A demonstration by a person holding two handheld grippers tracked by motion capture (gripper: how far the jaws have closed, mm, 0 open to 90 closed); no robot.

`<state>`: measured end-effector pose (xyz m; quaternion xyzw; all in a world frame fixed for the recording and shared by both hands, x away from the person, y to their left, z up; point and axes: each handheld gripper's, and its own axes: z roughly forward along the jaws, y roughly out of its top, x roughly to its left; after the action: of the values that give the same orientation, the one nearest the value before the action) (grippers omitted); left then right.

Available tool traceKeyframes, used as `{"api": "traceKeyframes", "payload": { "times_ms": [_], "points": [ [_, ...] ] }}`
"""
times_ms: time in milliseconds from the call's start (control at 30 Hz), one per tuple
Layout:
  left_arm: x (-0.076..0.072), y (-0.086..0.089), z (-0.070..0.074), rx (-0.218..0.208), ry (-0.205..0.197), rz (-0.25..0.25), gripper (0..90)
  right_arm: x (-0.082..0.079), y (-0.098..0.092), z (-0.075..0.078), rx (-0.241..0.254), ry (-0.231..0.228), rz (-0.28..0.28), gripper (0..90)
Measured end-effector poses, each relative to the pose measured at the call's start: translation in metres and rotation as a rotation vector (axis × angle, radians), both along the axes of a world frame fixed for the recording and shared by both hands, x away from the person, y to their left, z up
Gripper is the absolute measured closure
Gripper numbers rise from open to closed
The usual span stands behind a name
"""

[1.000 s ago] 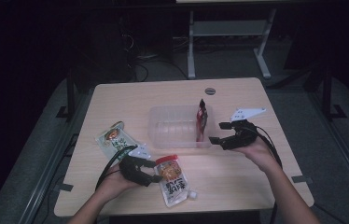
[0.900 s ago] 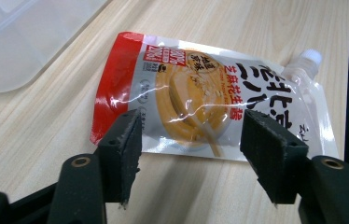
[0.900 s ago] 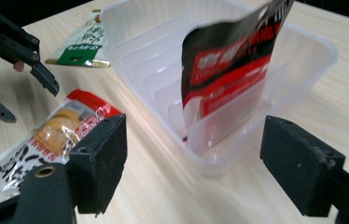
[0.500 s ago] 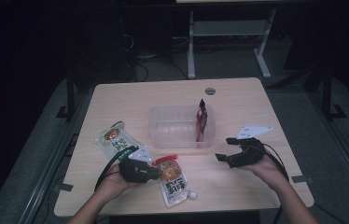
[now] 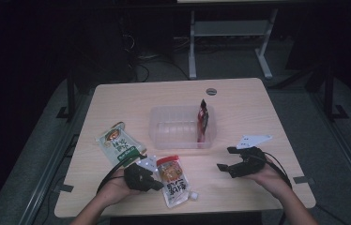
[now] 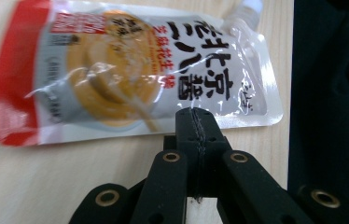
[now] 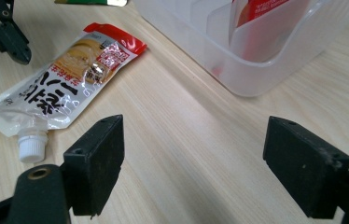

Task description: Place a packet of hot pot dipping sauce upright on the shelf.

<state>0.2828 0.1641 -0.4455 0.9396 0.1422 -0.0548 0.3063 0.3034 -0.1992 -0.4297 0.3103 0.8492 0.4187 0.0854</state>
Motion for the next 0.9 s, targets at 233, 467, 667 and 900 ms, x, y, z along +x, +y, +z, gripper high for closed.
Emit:
{"api": "traceKeyframes", "payload": {
  "times_ms": [233, 467, 667, 900],
  "points": [
    [0.001, -0.012, -0.006, 0.032, -0.008, -0.024, 89.7, 0.002, -0.001, 0.0, 0.001, -0.005, -0.013, 20.2],
    [0.002, -0.024, -0.007, 0.026, -0.028, -0.029, 89.7, 0.004, -0.001, -0.002, -0.005, 0.0, -0.006, 20.1],
    [0.002, -0.039, -0.005, 0.002, -0.055, -0.028, 89.7, 0.004, 0.0, -0.002, -0.006, 0.003, -0.012, 20.0],
    [0.005, -0.051, -0.005, -0.031, -0.062, -0.015, 89.7, 0.004, -0.001, -0.002, -0.005, 0.0, -0.016, 19.7]
  ]
}}
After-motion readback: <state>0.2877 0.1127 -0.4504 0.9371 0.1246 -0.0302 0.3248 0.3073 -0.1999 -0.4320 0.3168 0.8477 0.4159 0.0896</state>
